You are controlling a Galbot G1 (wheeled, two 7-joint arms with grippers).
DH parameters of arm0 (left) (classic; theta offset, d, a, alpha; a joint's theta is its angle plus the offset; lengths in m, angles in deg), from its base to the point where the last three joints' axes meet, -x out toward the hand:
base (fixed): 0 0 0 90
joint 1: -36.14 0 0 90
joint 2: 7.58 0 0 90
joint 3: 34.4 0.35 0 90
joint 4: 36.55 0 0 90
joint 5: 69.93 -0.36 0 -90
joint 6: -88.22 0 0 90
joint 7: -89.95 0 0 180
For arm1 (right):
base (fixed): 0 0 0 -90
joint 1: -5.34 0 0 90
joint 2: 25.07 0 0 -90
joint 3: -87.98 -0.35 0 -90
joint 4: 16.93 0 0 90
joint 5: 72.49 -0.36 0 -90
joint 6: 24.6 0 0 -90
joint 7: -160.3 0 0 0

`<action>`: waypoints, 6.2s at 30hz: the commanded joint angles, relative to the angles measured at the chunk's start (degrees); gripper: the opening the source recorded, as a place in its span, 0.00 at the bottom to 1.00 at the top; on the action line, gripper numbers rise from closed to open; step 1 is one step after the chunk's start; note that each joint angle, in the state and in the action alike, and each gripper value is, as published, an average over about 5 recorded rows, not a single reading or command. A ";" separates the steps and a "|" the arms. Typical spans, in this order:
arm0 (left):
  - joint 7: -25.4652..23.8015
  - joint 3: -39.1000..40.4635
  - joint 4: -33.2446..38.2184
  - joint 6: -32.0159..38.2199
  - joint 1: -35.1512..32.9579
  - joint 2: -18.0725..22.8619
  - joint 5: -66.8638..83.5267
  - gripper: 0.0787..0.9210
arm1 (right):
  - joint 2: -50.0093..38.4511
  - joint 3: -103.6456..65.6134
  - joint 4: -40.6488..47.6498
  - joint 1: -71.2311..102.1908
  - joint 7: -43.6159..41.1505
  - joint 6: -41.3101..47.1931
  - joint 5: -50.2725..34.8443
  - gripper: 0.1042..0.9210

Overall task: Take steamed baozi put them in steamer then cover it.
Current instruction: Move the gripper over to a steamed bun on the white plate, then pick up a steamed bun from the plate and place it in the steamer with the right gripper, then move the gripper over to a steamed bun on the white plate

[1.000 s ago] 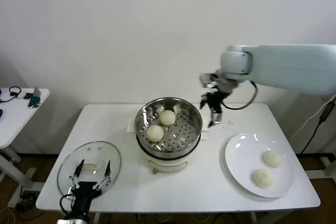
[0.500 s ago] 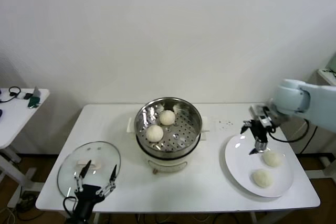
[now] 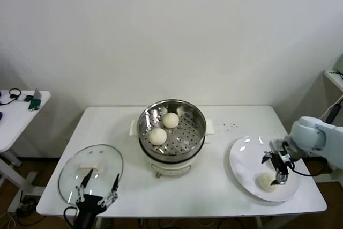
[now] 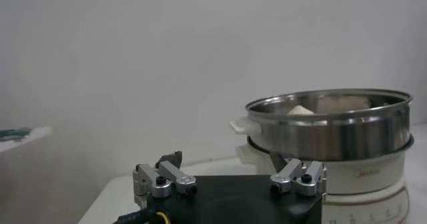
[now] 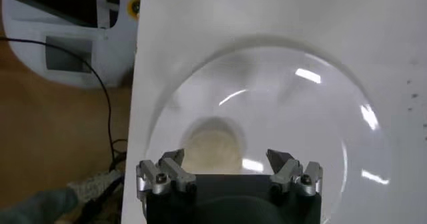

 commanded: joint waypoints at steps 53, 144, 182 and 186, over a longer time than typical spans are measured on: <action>-0.33 0.93 -0.98 1.32 -0.65 1.05 -0.97 0.88 | 27.72 23.25 -3.31 -44.65 -6.69 -25.19 -3.59 0.73; 0.32 -0.09 -2.09 -0.17 2.06 0.56 -0.66 0.88 | 0.09 8.09 10.12 -16.75 -4.87 -8.30 -3.80 0.88; 0.41 -0.83 -2.51 -0.67 0.49 1.70 -2.91 0.88 | 11.09 -22.80 30.18 16.35 -4.07 -12.89 10.03 0.88; 0.37 -0.82 -2.50 -0.75 0.65 1.65 -2.93 0.88 | 11.42 -22.53 30.34 16.33 -4.57 -12.87 10.11 0.88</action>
